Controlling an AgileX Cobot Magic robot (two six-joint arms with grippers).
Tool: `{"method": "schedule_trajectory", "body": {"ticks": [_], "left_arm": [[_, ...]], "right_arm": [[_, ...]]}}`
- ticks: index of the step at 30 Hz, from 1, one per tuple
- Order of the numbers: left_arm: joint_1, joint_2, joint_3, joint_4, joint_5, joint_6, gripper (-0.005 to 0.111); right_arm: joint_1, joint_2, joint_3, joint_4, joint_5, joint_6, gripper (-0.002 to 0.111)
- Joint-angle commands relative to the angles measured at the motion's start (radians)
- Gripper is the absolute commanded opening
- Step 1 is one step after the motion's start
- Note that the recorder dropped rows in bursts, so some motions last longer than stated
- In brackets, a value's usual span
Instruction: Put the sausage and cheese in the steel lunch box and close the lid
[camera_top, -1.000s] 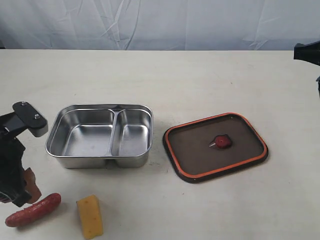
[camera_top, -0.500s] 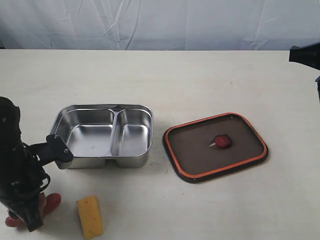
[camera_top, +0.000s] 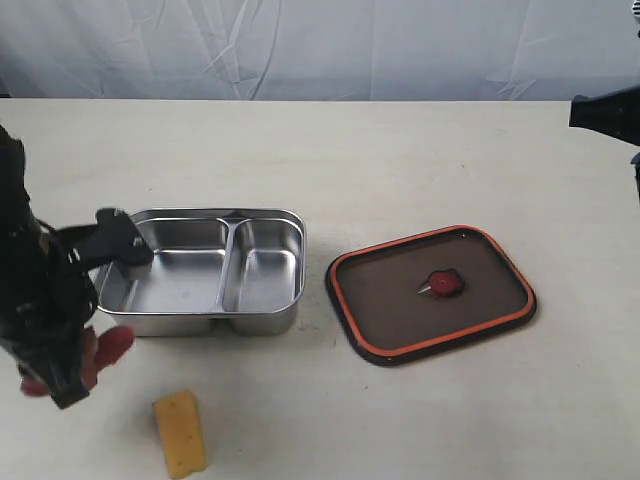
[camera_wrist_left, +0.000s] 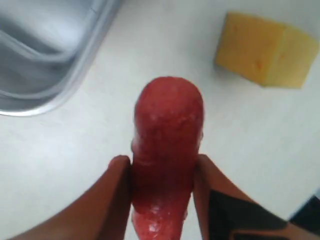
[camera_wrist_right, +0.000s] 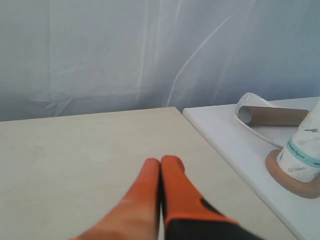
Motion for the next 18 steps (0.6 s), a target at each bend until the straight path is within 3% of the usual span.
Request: {"method": "schedule_trajectory", "body": {"ticks": [1, 3, 8, 9, 13, 18], "left_arm": [[-0.004, -0.077, -0.089, 0.009, -0.232, -0.046, 0.0], [-0.001, -0.049, -0.132, 0.009, -0.329, -0.053, 0.0], [-0.001, 0.117, -0.199, 0.007, -0.398, -0.12, 0.002], [-0.001, 0.129, -0.203, 0.007, -0.4, -0.13, 0.006], [-0.001, 0.164, -0.21, 0.001, -0.404, -0.13, 0.045], [-0.001, 0.164, -0.21, 0.001, -0.399, -0.13, 0.059]], "right_arm": [[-0.003, -0.003, -0.005, 0.01, -0.141, -0.001, 0.001], [-0.003, -0.003, -0.005, 0.01, -0.262, -0.003, 0.001], [-0.001, -0.003, -0.005, 0.047, -0.445, -0.05, 0.001], [-0.001, -0.003, -0.005, 0.065, -0.445, -0.069, 0.001], [-0.001, -0.003, -0.005, 0.136, -0.44, -0.118, 0.001], [-0.001, -0.003, -0.005, 0.185, -0.497, -0.17, 0.001]]}}
